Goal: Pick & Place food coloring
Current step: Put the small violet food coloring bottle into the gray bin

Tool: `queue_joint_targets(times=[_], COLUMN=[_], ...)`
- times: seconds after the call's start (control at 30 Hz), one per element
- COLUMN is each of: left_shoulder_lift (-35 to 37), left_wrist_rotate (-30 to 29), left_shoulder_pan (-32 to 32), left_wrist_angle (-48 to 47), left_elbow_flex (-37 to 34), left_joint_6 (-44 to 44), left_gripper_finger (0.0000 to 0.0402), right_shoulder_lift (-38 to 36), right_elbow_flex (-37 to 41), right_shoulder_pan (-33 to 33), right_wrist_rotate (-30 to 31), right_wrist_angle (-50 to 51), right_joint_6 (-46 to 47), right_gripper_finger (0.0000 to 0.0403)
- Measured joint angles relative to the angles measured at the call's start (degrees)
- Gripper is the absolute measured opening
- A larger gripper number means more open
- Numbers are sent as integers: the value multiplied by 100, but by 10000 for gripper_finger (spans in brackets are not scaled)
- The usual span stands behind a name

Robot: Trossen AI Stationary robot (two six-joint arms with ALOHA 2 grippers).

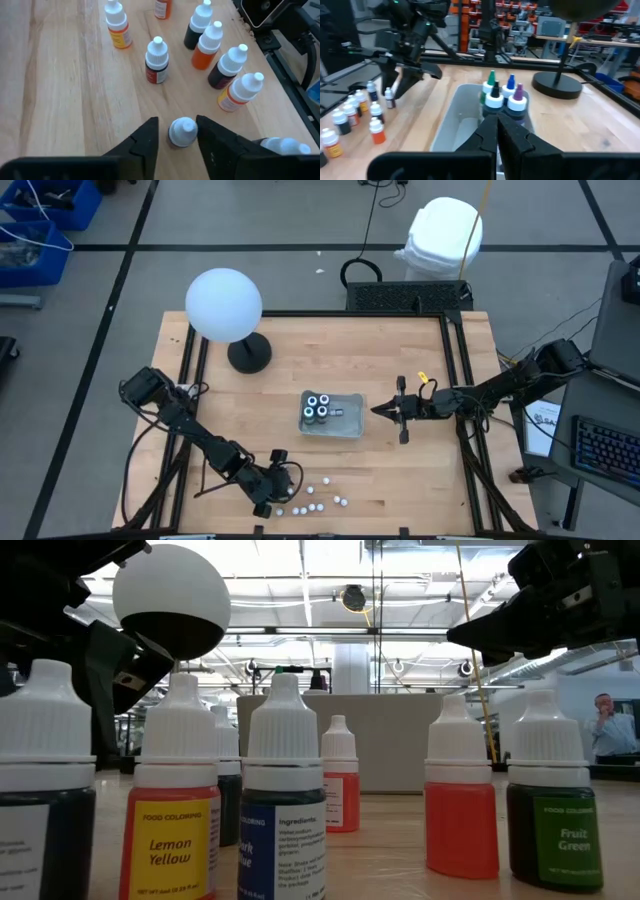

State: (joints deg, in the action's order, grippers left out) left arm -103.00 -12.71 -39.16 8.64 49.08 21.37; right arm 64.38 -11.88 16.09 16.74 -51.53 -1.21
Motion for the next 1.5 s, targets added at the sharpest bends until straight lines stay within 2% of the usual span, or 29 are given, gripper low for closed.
queue_joint_targets(times=[0.23, 0.43, 0.57, 0.67, 0.73, 0.8, 0.93, 1.1, 1.3, 1.37, 1.5], left_shoulder_lift=[4, 42, 291, 578, 667, 671, 631, 578, 260, -26, -635], left_wrist_rotate=[40, 73, 270, 153, -122, -138, 63, 21, 910, 995, 995], left_shoulder_pan=[2, 58, 353, 574, 699, 863, 1222, 1898, 2762, 2861, 2990], left_wrist_angle=[-25, -91, -594, -1501, -2095, -2673, -3017, -2852, -2466, -2489, -1860], left_elbow_flex=[-1, -1, 142, 589, 983, 1437, 2482, 3180, 3022, 2994, 3041], left_joint_6=[-222, -875, -1122, -1290, -1600, -1986, -2929, -3440, -3385, -3467, -3681], left_gripper_finger=[60, 59, 63, 66, 62, 60, 60, 60, 60, 60, 60], right_shoulder_lift=[0, 0, 0, 0, 2, 2, 2, 2, 2, 2, 2], right_elbow_flex=[0, 0, 0, 0, 0, 0, -2, -4, -4, -4, -4], right_shoulder_pan=[-1, 1, 1, 1, 1, 1, 1, 1, 12, 12, 12], right_wrist_rotate=[139, 139, 137, 136, 136, 136, 143, 145, 118, 117, 117], right_wrist_angle=[2, -2, 11, 34, 45, 51, 48, -30, 270, 278, 290], right_joint_6=[-11, 46, 50, 47, 6, -26, -46, -73, 213, 227, 270], right_gripper_finger=[2, 2, 2, 2, 2, 2, 2, 2, 2, 2, 2])
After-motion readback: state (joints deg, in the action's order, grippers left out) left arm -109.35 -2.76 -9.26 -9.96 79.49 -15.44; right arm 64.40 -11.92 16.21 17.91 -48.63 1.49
